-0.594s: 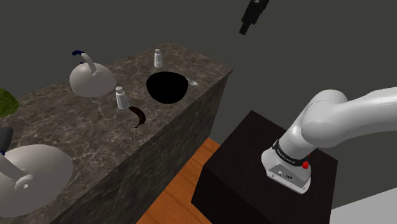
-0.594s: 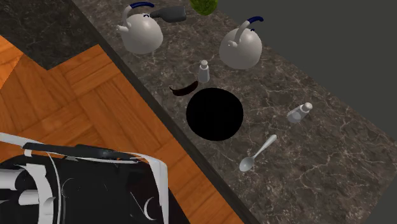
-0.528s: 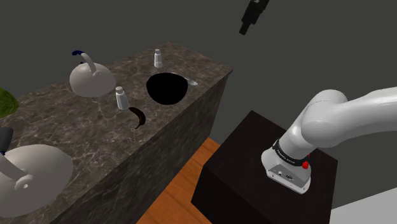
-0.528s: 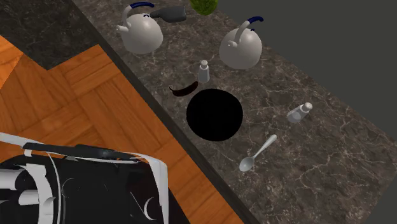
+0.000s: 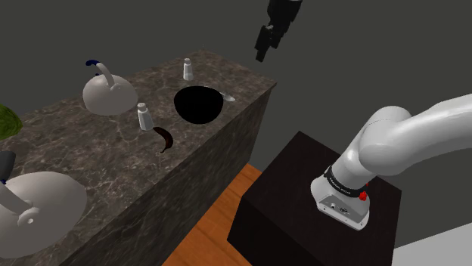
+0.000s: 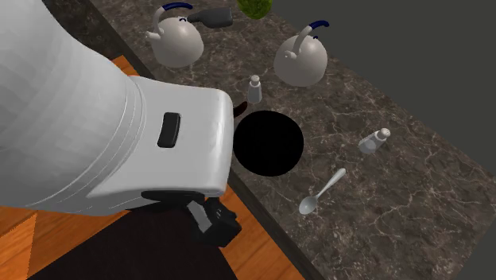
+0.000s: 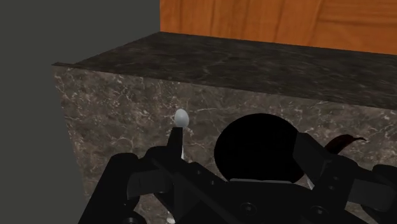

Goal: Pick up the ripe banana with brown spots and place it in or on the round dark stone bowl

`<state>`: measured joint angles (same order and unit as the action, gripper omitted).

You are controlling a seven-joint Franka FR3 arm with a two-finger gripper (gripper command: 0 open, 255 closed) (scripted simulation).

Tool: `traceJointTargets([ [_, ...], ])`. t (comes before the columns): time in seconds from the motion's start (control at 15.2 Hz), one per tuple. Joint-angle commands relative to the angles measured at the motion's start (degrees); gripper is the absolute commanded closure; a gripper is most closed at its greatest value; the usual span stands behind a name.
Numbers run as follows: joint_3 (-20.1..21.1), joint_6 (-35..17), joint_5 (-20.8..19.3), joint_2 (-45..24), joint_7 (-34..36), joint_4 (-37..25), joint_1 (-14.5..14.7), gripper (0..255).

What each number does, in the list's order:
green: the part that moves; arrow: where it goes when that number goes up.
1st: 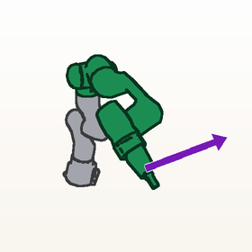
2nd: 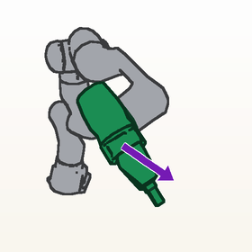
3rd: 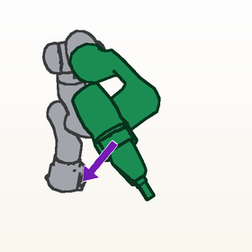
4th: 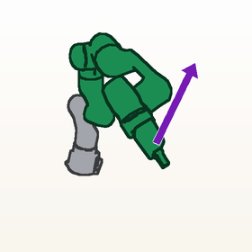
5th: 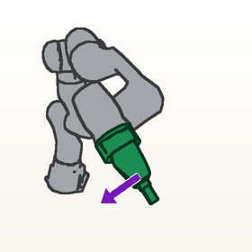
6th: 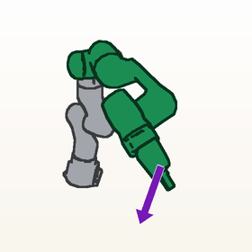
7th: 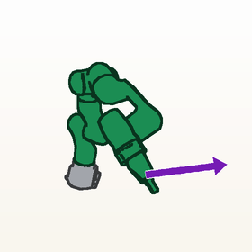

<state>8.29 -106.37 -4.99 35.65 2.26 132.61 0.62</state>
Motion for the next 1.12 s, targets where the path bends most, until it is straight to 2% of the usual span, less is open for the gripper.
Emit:
traceJointTargets([
  [0.0,1.6,-2.1,0.3,-2.3,2.4,0.2,0.2,0],
  [0.53,8.7,-10.6,-0.4,-15.3,13.2,-1.8,0.4,0],
  [1.06,14.6,-16.5,-6.1,-31.6,25.4,-8.8,0.6,0],
])
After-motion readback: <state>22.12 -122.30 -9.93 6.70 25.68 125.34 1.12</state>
